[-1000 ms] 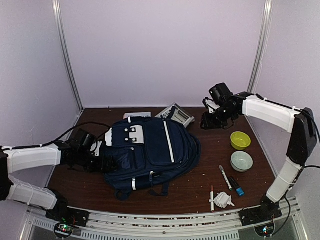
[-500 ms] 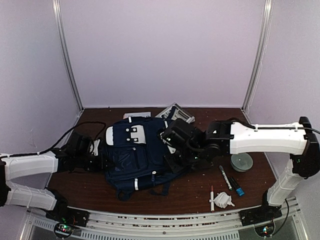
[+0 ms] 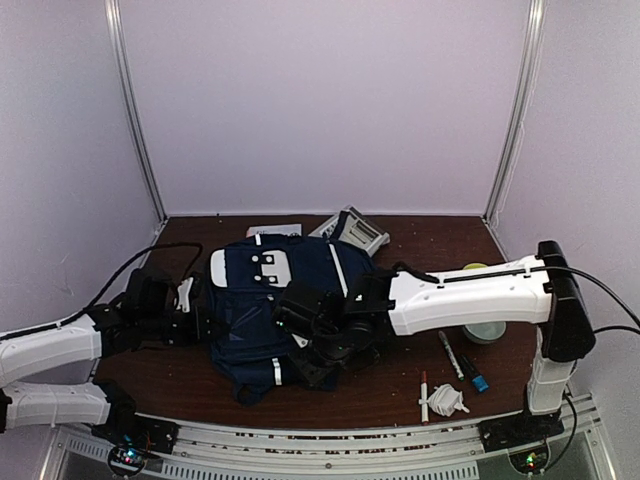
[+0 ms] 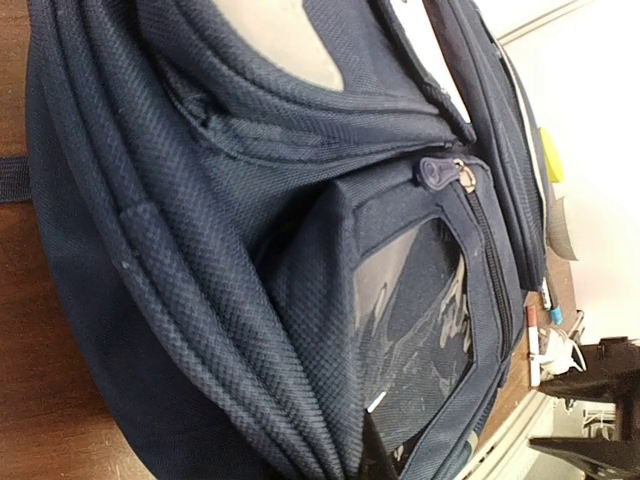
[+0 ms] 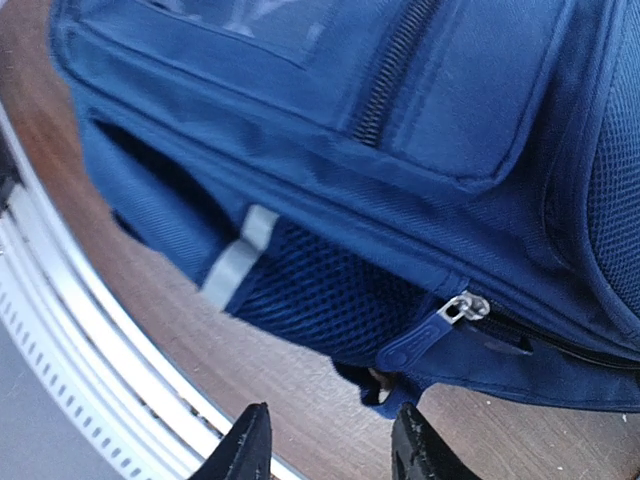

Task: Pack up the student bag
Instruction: Grab the second largest pocket of the student bag.

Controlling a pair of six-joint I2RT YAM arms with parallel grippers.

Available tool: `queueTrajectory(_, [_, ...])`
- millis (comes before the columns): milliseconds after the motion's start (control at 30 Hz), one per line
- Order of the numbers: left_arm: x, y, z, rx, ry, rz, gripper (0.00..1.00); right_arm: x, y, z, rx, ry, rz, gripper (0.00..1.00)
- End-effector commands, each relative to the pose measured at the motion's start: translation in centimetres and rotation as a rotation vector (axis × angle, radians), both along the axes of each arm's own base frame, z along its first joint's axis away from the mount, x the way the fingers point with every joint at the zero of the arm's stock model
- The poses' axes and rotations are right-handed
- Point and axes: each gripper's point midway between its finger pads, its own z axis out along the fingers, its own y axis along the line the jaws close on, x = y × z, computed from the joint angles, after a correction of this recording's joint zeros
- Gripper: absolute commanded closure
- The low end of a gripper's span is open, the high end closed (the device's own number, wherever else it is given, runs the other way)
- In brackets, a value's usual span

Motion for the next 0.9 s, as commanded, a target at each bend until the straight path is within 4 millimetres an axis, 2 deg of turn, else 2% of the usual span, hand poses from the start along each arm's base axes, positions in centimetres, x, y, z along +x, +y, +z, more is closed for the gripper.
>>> queueTrajectory(0, [0.9, -1.3, 4.0, -0.088, -0.135, -0.031, 1.00, 1.7, -1.1, -0.9, -0.099, -0.062, -0.082, 0.58])
queueTrajectory(267, [1.0, -2.0, 4.4, -0.083, -0.143, -0.052, 1.00, 4.7, -1.2, -1.1, -0.190, -0.213, -0.132, 0.68])
queueTrajectory(400, [1.0, -2.1, 4.5, -0.081, -0.147, -0.056, 1.00, 5.0, -1.1, -2.1, -0.220, -0.221, -0.119, 0.71])
queueTrajectory(700, [1.0, -2.0, 4.4, -0.076, -0.147, -0.055, 1.00, 5.3, -1.3, -3.0, -0.281, -0.238, -0.111, 0.73])
queueTrajectory(867, [1.2, -2.0, 4.6, -0.064, -0.155, -0.059, 1.00, 5.2, -2.8, -3.1, -0.324, -0.241, -0.119, 0.87])
